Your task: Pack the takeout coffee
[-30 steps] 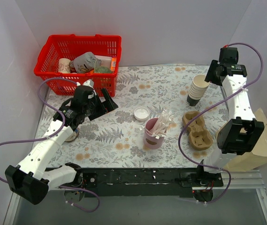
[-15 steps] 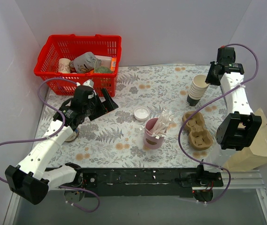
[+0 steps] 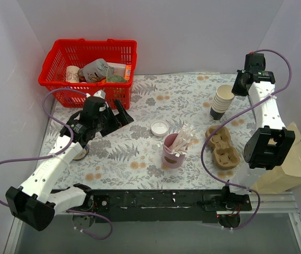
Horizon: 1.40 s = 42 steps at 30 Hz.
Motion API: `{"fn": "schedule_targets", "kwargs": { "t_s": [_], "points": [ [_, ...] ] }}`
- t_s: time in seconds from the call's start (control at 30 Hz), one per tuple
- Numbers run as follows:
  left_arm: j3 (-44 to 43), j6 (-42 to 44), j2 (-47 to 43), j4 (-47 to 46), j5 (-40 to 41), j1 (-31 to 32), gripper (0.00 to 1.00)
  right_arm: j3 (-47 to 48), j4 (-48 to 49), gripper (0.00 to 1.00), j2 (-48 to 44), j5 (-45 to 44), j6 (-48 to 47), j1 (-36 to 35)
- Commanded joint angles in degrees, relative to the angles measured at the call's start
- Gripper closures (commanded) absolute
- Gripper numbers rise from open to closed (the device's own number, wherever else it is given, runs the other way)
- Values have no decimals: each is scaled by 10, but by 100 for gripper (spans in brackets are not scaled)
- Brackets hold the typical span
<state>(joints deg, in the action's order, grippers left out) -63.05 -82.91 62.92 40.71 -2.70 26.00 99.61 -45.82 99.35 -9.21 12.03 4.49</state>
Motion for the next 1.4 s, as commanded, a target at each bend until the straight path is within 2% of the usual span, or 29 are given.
{"fn": "schedule_targets", "kwargs": {
  "t_s": [0.0,0.53,0.8,0.9,1.1,1.23,1.37],
  "points": [
    [-2,-4,-9,-6,-9,0,2,28,-1,98,-16,2,9,3],
    [6,-20,-16,-11,-32,0,2,36,0,99,-51,32,33,3],
    [10,-26,-4,-19,-43,-1,2,2,25,99,-78,50,49,3],
    [10,-28,3,-24,-49,0,2,-26,49,99,-93,86,59,5],
    [-4,-26,21,-50,-87,-1,2,-59,80,99,-98,219,77,5],
    [-17,-31,55,-112,-138,3,2,-85,93,99,-94,295,87,4],
    [-51,-38,120,-171,-167,33,2,-106,104,99,-94,313,89,-3]
  ]
}}
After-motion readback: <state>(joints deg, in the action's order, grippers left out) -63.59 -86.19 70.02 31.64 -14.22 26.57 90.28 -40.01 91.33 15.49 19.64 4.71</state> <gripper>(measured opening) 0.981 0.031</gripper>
